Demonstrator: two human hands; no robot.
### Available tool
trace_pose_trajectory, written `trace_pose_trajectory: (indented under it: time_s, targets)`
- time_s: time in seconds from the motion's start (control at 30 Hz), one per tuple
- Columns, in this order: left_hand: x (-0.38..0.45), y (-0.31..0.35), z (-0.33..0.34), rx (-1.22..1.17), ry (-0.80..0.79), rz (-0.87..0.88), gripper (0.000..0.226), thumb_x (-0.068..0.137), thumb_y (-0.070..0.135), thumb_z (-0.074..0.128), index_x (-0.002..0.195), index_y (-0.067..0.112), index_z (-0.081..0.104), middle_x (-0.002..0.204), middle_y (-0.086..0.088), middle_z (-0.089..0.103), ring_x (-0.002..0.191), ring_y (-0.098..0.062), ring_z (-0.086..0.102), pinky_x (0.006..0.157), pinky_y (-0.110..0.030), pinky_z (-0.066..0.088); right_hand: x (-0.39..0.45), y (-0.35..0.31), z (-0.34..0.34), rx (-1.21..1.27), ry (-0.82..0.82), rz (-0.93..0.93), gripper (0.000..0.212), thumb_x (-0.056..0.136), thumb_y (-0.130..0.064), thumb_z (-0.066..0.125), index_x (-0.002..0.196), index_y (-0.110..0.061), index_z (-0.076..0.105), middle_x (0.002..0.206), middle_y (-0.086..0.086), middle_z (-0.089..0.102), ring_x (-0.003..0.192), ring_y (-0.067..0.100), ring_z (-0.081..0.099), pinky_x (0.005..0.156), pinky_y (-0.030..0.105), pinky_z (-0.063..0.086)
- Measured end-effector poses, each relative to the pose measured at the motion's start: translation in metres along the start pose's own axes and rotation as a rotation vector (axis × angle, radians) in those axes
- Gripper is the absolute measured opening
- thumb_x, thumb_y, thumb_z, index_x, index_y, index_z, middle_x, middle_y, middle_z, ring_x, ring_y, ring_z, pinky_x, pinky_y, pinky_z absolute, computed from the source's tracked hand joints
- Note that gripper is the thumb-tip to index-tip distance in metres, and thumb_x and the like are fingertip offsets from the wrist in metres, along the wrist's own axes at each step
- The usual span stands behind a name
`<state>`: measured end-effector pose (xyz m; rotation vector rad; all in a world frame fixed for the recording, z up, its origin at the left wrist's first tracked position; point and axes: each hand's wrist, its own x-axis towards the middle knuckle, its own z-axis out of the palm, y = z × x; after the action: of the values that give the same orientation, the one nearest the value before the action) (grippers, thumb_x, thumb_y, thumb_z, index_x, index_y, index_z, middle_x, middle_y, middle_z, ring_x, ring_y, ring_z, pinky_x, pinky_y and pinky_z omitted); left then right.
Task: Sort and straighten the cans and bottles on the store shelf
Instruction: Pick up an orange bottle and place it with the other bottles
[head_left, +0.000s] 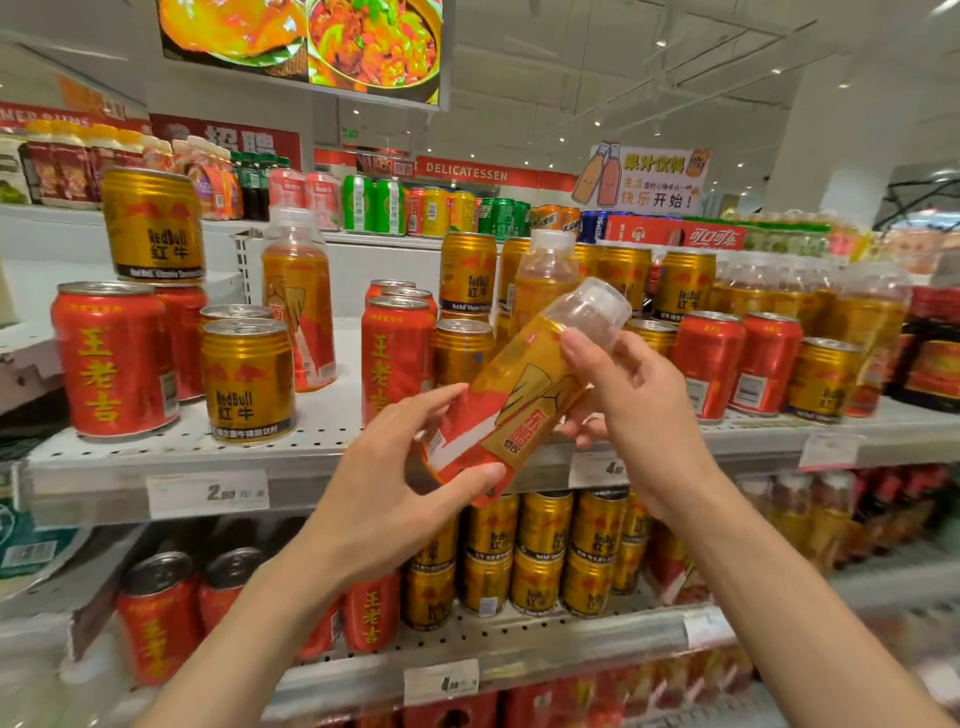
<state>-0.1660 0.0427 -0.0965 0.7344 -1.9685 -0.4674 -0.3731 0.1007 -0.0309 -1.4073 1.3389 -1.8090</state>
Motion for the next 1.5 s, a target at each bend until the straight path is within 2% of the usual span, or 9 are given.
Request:
trace_pose_trajectory:
  time_s: [0.1,0.27,0.57,0.93,1.13,1.23,1.37,1.43,1.5]
  targets:
    - [-0.009,0.006,0.009,-0.011,-0.029,0.040,0.072,0.075,0.065,0.068,0.141,0.042,0.048,0.125,0.031,0.054,0.121,0.001,0.052,0.098,-0.020,0.046,-0.016,0.014,-0.022,0.028,-0.002,0.073,0.043,0.087,-0.044,0.070,0.121,-0.019,0.062,0.095,0.002,0.077,0.056,0.017,0.063,0.045,0.024,0.048]
    - [-0.014,0.023,0.043,0.011,-0.105,0.045,0.068,0.076,0.058,0.071,0.139,0.042,0.052,0.128,0.025,0.056,0.126,-0.004,0.051,0.103,-0.030,0.046,-0.035,0.044,-0.074,0.082,-0.024,0.211,0.048,0.080,-0.050,0.071,0.115,-0.018,0.064,0.097,0.004,0.076,0.074,0.020,0.067,0.048,0.024,0.049]
    - [0.002,0.078,0.164,0.070,-0.159,-0.019,0.071,0.073,0.068,0.066,0.138,0.042,0.053,0.116,0.024,0.056,0.117,-0.004,0.053,0.098,-0.025,0.046,-0.029,0.079,-0.209,0.120,-0.013,0.312,0.061,0.070,-0.055,0.073,0.117,-0.016,0.065,0.102,0.009,0.074,0.083,0.021,0.069,0.048,0.026,0.052]
    - [0.039,0.134,0.283,0.108,-0.216,-0.029,0.070,0.073,0.070,0.068,0.136,0.044,0.053,0.113,0.027,0.056,0.113,-0.001,0.054,0.092,-0.013,0.040,-0.003,0.096,-0.342,0.074,0.025,0.309,0.053,0.076,-0.054,0.069,0.114,-0.017,0.067,0.094,0.005,0.075,0.073,0.015,0.071,0.050,0.025,0.053]
    - [0.062,0.142,0.303,0.064,-0.220,0.014,0.067,0.074,0.066,0.072,0.136,0.047,0.052,0.118,0.026,0.059,0.117,0.000,0.055,0.095,-0.025,0.049,0.010,0.088,-0.363,0.021,0.035,0.266,0.041,0.089,-0.051,0.065,0.119,-0.022,0.065,0.100,0.004,0.076,0.082,0.022,0.075,0.054,0.026,0.055]
    - [0.072,0.147,0.313,0.025,-0.191,0.046,0.067,0.073,0.067,0.071,0.135,0.052,0.050,0.125,0.031,0.056,0.121,0.005,0.052,0.096,-0.024,0.050,0.020,0.079,-0.370,-0.011,0.044,0.212,0.053,0.087,-0.054,0.065,0.130,-0.022,0.060,0.099,-0.001,0.076,0.080,0.016,0.075,0.053,0.025,0.055]
    - [0.086,0.151,0.327,-0.025,-0.198,0.096,0.067,0.073,0.068,0.069,0.136,0.052,0.049,0.127,0.032,0.054,0.122,0.004,0.053,0.097,-0.029,0.053,0.026,0.079,-0.378,-0.053,0.079,0.165,0.066,0.076,-0.062,0.070,0.130,-0.028,0.056,0.100,-0.007,0.077,0.080,0.031,0.076,0.055,0.030,0.058]
    - [0.091,0.154,0.337,-0.028,-0.206,0.110,0.067,0.073,0.070,0.069,0.135,0.053,0.049,0.126,0.032,0.054,0.121,0.004,0.053,0.098,-0.030,0.052,0.030,0.080,-0.385,-0.053,0.112,0.156,0.057,0.079,-0.058,0.071,0.125,-0.026,0.057,0.097,-0.008,0.077,0.072,0.033,0.075,0.055,0.031,0.059]
    - [0.096,0.158,0.348,-0.022,-0.213,0.124,0.065,0.073,0.072,0.069,0.132,0.057,0.048,0.125,0.033,0.056,0.121,0.005,0.053,0.098,-0.028,0.052,0.037,0.081,-0.395,-0.037,0.147,0.138,0.043,0.085,-0.048,0.071,0.119,-0.023,0.059,0.085,-0.011,0.077,0.057,0.022,0.067,0.050,0.028,0.056]
